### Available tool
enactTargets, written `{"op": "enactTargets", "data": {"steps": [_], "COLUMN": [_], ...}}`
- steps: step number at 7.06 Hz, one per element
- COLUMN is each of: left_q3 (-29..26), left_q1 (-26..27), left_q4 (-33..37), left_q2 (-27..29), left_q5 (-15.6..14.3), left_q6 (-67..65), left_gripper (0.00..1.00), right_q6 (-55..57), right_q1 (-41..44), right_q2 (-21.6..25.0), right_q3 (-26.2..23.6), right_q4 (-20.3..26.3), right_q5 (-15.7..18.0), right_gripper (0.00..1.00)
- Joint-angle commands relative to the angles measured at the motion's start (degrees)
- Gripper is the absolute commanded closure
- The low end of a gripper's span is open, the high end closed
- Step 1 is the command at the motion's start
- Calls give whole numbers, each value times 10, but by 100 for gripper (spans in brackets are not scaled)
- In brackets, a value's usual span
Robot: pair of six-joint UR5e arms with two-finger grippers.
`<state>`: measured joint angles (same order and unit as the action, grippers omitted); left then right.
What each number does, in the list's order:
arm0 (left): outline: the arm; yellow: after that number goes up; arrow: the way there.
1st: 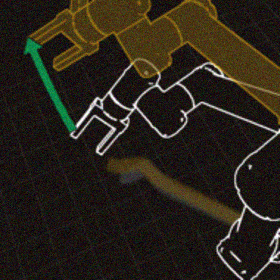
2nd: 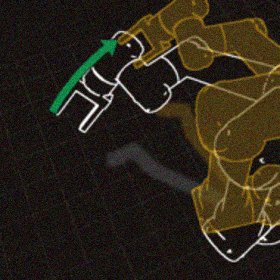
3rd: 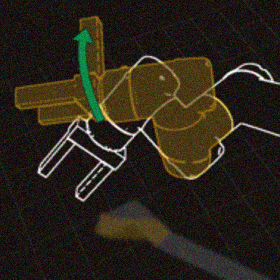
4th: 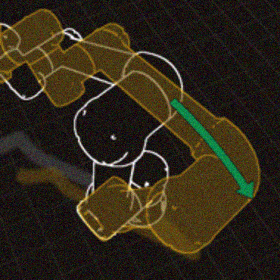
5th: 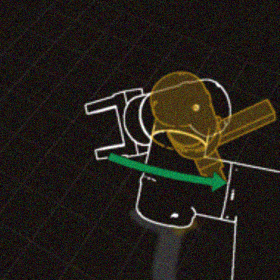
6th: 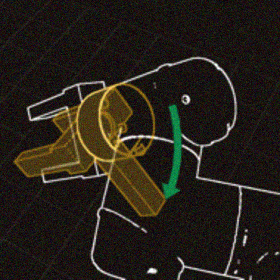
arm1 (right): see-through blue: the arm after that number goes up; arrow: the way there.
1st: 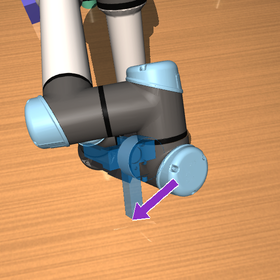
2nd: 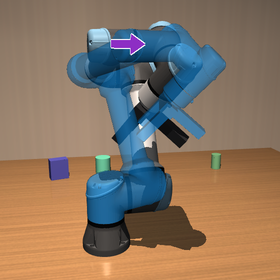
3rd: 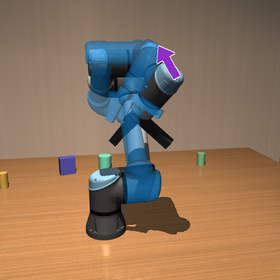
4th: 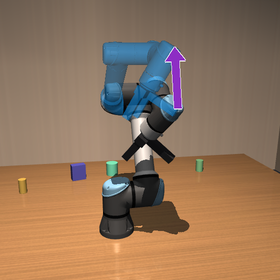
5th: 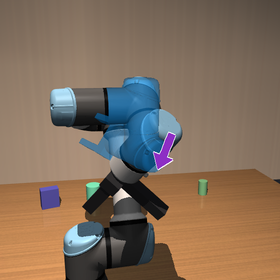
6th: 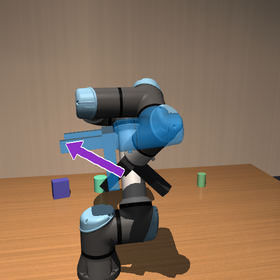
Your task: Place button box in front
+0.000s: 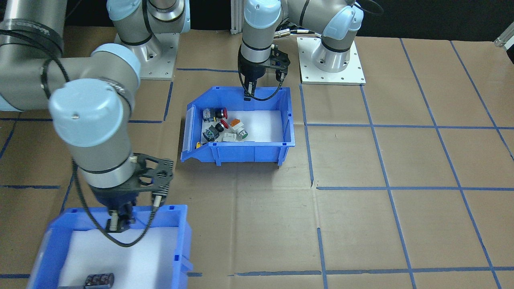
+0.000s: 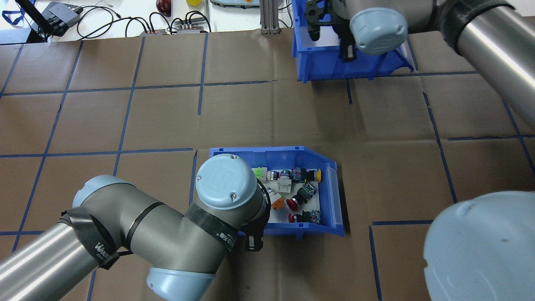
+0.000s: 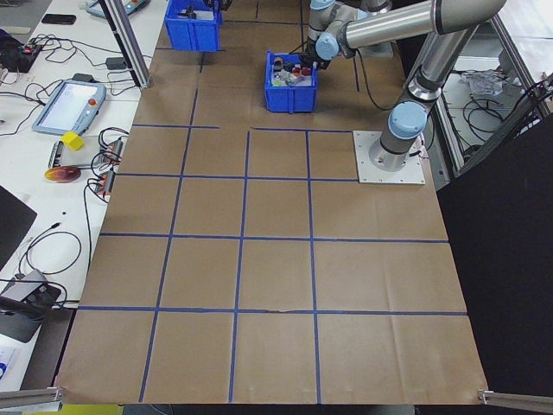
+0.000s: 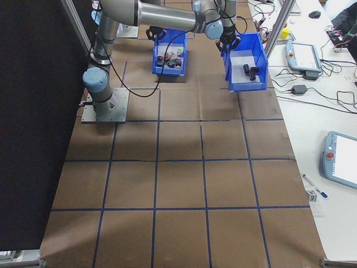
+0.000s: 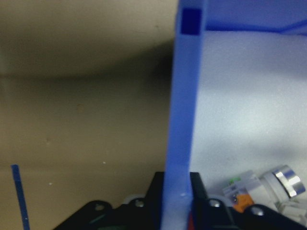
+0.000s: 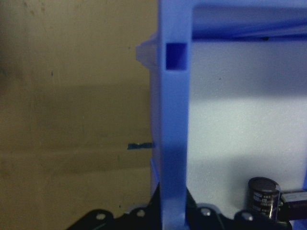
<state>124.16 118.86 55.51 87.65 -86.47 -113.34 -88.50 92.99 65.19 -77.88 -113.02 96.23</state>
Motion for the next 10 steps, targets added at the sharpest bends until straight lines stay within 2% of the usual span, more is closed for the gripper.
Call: {"op": "enactTargets", "data": {"steps": [1,4,6,8,9,10], "left_q3": [-32,-142,-259,-361,-381,-385], "left_q1": [-40,-122,-128,-125,-124,-124], "left_q4": [-2,-2,-4,0,1,-4], "left_q2": [-10,56,169,262,290,305], "left_q5": [-50,-42,-41,-12,-1,47], "left_q6": [32,88,96,85,86,84], "left_gripper": [100,100,100,100,100,100], "right_q6": [-84,-167,-208,-211,-204,-204], "right_q1": [-75,-105,-143,-152,-171,-183], "right_q2": [57,163,213,238,238,239], "right_q3": [-59,-203,-269,-304,-312,-318], "right_q4": [6,-4,-6,-16,-23,-23], "right_q5": [2,7,4,6,5,4], "right_gripper": [93,93,92,92,92,92]}}
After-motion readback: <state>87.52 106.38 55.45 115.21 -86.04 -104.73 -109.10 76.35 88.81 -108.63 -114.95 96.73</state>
